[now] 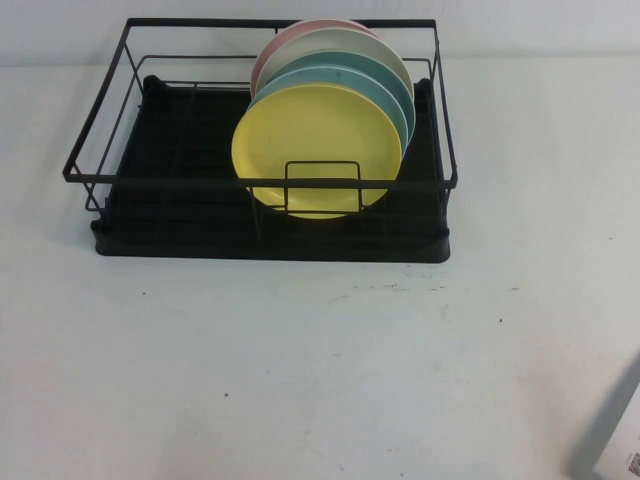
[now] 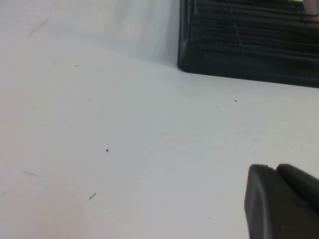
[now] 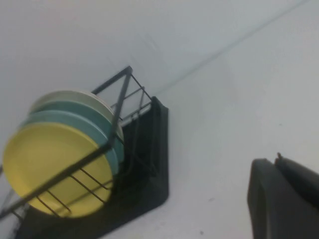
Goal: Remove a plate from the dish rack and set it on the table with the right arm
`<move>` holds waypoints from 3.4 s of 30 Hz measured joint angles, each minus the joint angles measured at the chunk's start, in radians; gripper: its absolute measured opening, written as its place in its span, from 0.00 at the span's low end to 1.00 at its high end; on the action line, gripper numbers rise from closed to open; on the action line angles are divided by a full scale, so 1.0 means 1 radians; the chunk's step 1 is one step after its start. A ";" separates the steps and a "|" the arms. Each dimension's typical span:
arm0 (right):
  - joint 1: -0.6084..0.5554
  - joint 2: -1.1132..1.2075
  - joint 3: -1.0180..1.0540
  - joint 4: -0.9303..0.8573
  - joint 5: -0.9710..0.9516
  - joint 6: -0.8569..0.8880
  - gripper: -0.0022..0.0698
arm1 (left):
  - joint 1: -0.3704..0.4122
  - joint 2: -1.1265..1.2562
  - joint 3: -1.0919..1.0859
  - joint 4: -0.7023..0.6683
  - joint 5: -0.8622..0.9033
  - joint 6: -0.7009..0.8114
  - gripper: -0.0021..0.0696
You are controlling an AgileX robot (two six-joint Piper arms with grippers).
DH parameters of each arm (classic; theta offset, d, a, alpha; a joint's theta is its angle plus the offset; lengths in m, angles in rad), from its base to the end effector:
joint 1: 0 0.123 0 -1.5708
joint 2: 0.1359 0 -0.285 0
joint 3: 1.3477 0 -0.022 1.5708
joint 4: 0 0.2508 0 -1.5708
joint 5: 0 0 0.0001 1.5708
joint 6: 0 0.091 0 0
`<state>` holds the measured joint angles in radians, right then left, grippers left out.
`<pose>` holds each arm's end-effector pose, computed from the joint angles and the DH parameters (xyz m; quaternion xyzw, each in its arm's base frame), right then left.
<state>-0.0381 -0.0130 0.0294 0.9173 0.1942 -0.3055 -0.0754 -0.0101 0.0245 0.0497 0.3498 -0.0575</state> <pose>0.0561 0.0119 0.1932 0.1770 0.7018 0.2450 0.6451 0.0533 -0.0025 0.1740 0.0206 0.7976 -0.0192 0.6026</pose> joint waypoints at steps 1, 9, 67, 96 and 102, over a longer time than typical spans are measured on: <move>0.000 0.000 0.000 0.058 -0.010 0.000 0.00 | 0.000 0.000 0.000 0.000 0.000 0.000 0.02; 0.000 0.000 0.000 0.169 -0.040 0.000 0.00 | 0.000 0.000 0.000 0.000 0.000 0.000 0.02; 0.420 1.871 -1.583 -0.068 0.404 -1.070 0.48 | 0.000 0.000 0.000 0.000 0.000 0.000 0.02; 0.420 2.101 -1.801 -0.083 0.366 -1.094 0.40 | 0.000 0.000 0.000 0.000 0.000 0.000 0.02; 0.420 2.101 -1.801 -0.084 0.352 -1.098 0.13 | 0.000 0.000 0.000 0.000 0.000 0.000 0.02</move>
<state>0.3816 2.0883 -1.7719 0.8336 0.5460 -1.4036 -0.0754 -0.0101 0.0245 0.0497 0.3498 -0.0575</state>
